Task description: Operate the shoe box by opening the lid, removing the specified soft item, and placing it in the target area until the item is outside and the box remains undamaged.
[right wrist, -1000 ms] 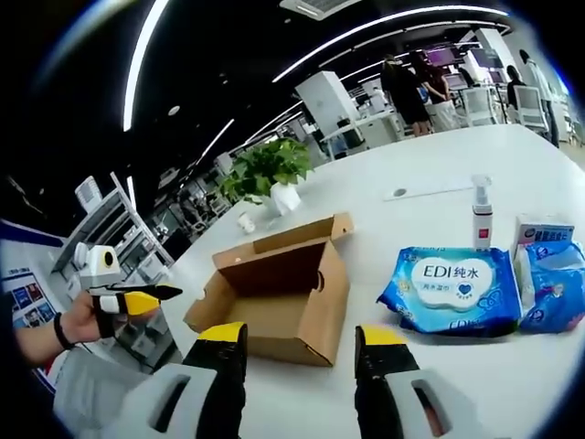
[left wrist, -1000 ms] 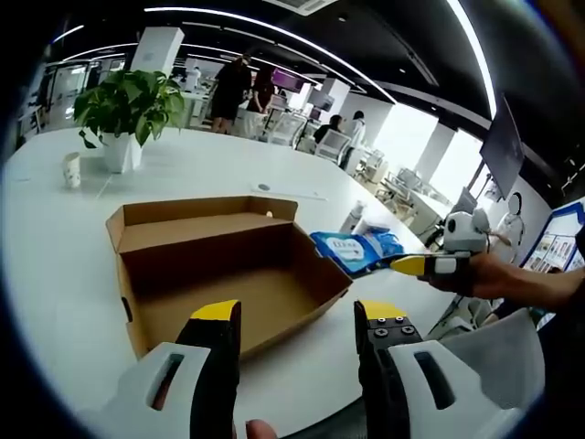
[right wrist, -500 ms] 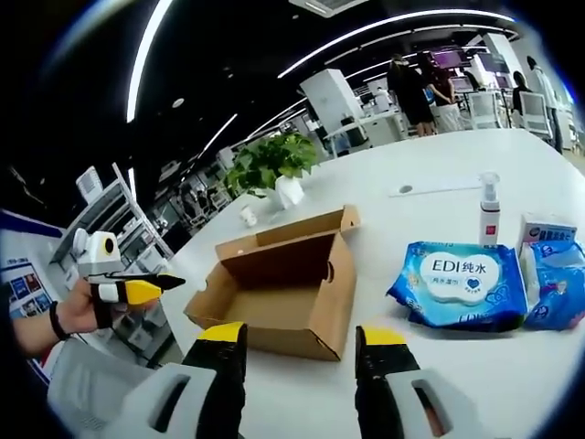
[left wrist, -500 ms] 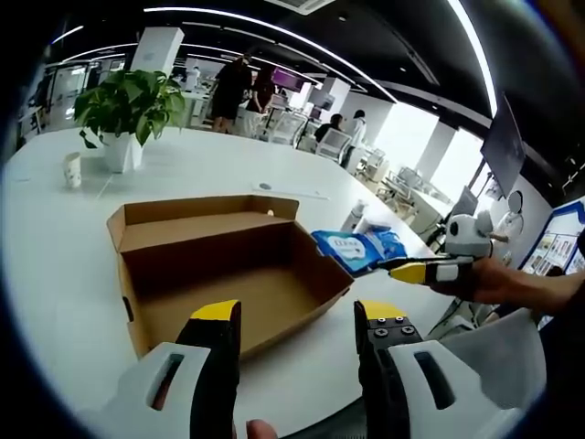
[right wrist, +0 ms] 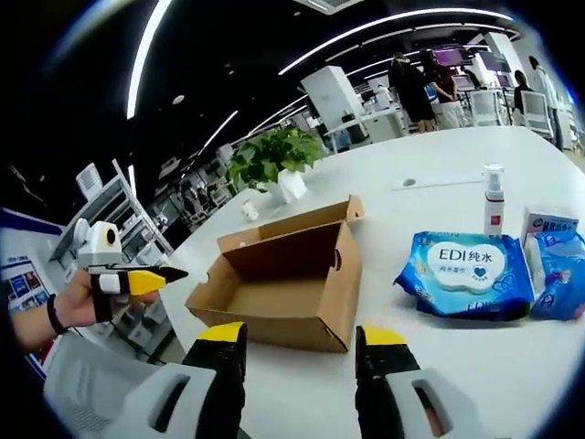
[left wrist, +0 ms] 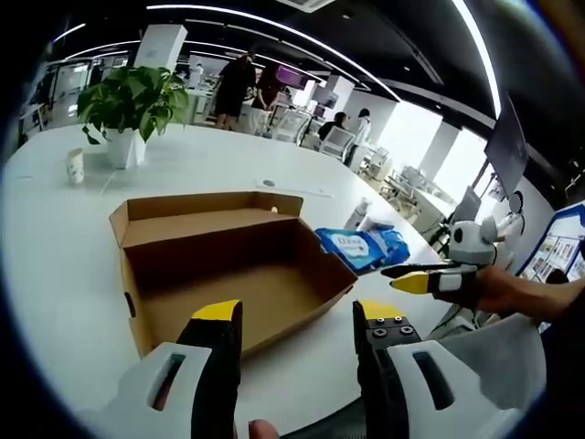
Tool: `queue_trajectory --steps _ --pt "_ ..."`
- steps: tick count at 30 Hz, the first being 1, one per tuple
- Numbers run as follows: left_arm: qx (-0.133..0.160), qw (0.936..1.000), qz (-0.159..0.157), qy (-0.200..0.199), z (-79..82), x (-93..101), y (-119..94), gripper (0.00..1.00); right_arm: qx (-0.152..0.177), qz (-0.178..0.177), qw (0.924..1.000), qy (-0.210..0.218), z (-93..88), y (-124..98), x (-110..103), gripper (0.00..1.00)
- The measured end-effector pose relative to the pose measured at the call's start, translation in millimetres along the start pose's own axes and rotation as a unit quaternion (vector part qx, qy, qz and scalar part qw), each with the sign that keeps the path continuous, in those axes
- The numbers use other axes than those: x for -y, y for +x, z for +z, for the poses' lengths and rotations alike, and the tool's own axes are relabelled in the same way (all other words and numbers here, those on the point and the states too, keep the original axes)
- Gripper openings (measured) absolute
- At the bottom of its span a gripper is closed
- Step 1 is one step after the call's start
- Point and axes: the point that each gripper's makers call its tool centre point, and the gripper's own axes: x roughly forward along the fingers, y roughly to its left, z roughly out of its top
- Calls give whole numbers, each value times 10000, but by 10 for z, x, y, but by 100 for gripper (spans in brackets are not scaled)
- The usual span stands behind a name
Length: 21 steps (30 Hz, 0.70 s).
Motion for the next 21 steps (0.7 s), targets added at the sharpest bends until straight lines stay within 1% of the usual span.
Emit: queue_trajectory --steps 14,21 --pt "-83 9999 106 -83 -38 -78 16 49 -68 -50 10000 2 -127 -44 -11 46" --pt "-102 9994 255 -225 -54 -173 -7 49 -90 -49 9999 -2 -168 -55 -27 47"
